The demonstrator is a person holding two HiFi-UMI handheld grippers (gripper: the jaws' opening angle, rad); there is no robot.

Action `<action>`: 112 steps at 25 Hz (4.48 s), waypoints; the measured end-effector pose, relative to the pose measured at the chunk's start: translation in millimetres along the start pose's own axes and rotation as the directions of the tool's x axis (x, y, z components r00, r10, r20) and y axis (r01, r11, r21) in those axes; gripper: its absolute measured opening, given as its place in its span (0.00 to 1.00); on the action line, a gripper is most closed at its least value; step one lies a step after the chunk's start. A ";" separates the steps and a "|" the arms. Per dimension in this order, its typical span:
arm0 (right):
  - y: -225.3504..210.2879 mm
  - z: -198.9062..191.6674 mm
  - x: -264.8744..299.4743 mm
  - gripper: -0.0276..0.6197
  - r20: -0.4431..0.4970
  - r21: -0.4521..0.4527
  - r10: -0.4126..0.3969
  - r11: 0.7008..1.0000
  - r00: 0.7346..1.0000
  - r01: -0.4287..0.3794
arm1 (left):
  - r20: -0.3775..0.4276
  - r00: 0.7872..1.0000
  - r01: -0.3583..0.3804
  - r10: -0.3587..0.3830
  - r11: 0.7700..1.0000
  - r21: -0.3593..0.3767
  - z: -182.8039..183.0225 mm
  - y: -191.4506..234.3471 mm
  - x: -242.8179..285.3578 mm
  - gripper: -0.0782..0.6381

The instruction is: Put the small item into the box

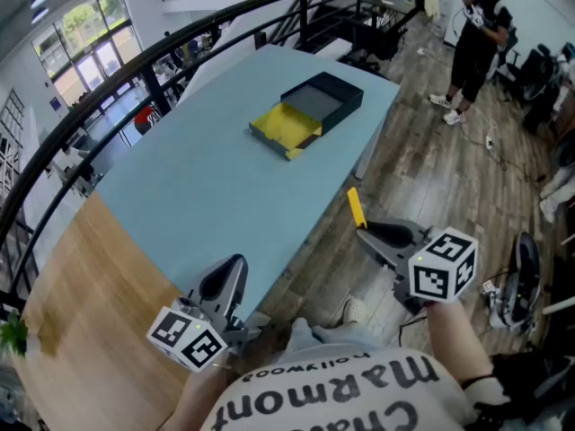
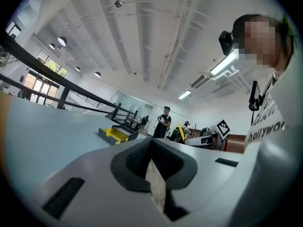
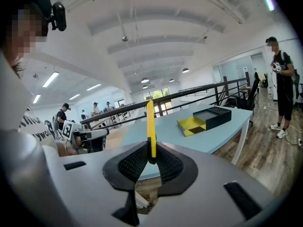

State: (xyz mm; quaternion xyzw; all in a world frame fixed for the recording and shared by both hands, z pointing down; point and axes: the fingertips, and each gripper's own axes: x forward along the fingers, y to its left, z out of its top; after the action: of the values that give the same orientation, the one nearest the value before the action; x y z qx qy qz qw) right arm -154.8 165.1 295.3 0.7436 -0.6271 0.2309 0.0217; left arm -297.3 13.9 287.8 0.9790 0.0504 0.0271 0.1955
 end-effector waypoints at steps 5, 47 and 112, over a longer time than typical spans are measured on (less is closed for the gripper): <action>-5.5 -3.9 6.5 0.16 0.000 0.018 -0.011 1.000 1.000 0.011 | -0.007 1.000 0.005 -0.005 1.000 0.000 -1.4 5.6 1.7 0.11; -250.9 93.7 166.6 0.16 -0.172 0.022 0.276 0.961 0.946 -0.276 | 0.065 0.950 -0.296 0.305 0.948 -0.117 34.4 110.4 268.2 0.11; -269.7 72.8 286.9 0.16 -0.319 0.049 0.303 0.952 0.898 -0.303 | 0.031 0.915 -0.380 0.402 0.886 -0.266 -12.9 149.3 275.2 0.11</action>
State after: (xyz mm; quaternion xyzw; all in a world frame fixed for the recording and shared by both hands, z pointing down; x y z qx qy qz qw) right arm 153.1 -65.7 406.1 0.5890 -0.7233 0.3492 0.0886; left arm -11.7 -88.3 366.5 0.9360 -0.1604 0.0303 0.3117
